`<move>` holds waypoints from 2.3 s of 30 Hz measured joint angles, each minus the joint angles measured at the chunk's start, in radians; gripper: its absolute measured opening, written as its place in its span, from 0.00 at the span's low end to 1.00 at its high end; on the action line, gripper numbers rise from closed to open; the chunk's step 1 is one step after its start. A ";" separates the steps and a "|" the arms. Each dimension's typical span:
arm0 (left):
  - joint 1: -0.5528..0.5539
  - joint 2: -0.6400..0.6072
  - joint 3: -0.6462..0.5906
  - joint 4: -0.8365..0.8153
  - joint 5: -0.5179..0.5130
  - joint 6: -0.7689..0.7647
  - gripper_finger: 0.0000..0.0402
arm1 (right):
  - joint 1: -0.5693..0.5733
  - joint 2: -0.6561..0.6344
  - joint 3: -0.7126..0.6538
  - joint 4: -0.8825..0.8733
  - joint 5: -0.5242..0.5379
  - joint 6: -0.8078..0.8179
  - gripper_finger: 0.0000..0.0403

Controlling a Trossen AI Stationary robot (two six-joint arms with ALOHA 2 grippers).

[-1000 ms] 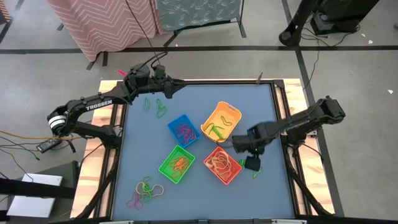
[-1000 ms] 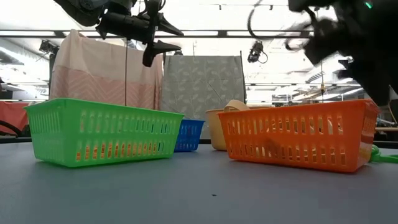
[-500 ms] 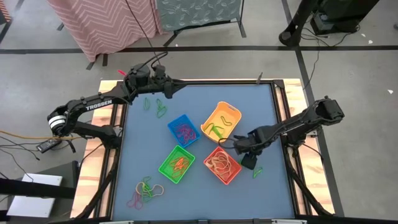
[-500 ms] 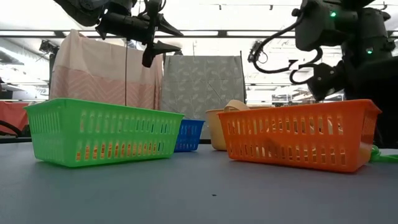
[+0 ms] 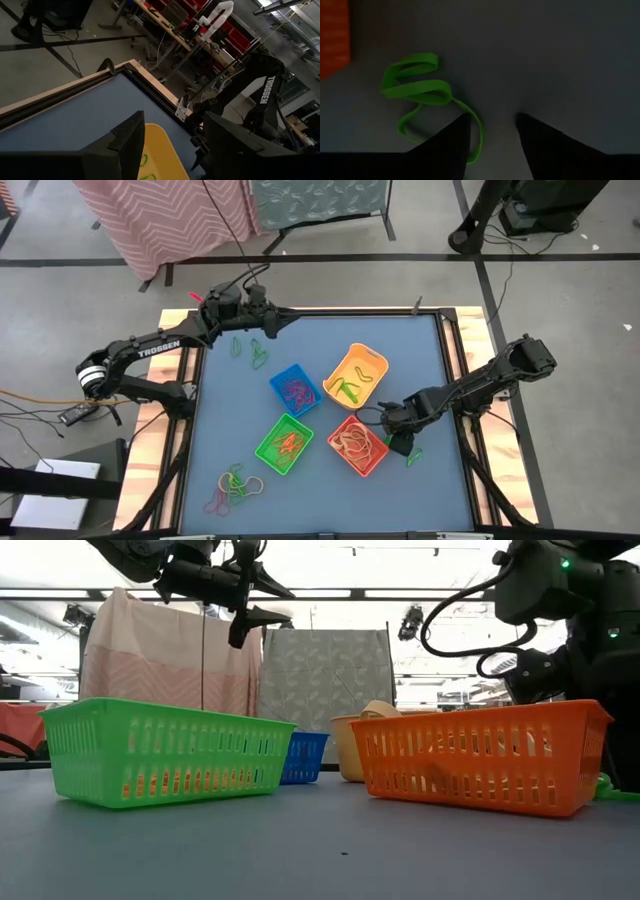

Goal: Sort rubber bands into baskets
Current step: Put the green rubber band into the yellow bin

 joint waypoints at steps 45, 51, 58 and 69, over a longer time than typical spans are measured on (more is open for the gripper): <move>0.000 0.000 0.000 0.004 -0.014 0.054 0.51 | -0.289 -0.148 0.209 0.333 0.321 -0.129 0.00; 0.000 0.000 0.000 0.004 -0.014 0.053 0.51 | -0.362 -0.037 0.209 0.345 0.263 -0.110 0.03; 0.000 0.000 0.000 0.004 -0.013 0.053 0.51 | -0.421 -0.044 0.209 0.332 0.158 -0.089 0.19; 0.000 0.000 0.000 0.004 -0.040 0.080 0.51 | -0.441 -0.187 0.209 0.256 0.041 -0.262 0.59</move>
